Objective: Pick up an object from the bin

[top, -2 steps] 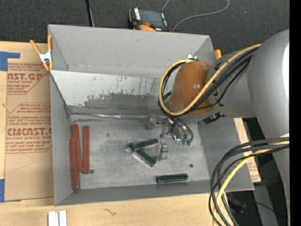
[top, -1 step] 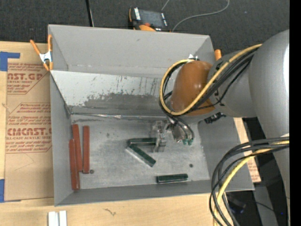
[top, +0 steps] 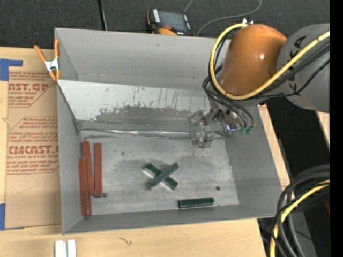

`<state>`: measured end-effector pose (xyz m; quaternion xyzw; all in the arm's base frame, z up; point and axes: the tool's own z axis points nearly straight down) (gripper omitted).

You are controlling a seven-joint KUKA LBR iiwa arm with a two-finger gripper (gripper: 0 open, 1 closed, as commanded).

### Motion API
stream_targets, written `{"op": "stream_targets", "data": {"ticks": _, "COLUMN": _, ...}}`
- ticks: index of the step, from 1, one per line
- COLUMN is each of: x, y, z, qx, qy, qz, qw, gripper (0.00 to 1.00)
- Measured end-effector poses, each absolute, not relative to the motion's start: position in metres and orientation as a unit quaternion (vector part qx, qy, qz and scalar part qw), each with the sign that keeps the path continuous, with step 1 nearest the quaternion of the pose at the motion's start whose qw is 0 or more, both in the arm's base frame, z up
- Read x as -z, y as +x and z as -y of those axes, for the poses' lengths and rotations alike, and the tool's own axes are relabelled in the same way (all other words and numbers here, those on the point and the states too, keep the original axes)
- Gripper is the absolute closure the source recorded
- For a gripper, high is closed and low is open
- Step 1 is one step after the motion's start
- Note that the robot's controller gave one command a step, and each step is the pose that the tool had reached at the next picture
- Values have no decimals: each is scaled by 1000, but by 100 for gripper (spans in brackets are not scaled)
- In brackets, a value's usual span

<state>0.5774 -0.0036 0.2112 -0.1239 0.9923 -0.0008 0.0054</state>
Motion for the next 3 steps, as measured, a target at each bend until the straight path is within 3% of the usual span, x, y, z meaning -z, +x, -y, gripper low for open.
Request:
{"op": "stream_targets", "data": {"ticks": 1, "x": -207, "y": 576, "z": 3, "qx": 0, "qy": -124, "qz": -992, "qw": 2, "gripper": 0}}
{"op": "stream_targets", "data": {"ticks": 2, "x": -72, "y": 549, "z": -28, "qx": -1, "qy": -190, "qz": -982, "qw": -4, "gripper": 0}}
{"op": "stream_targets", "data": {"ticks": 3, "x": -69, "y": 514, "z": -61, "qx": -1, "qy": -248, "qz": -969, "qw": -1, "gripper": 0}}
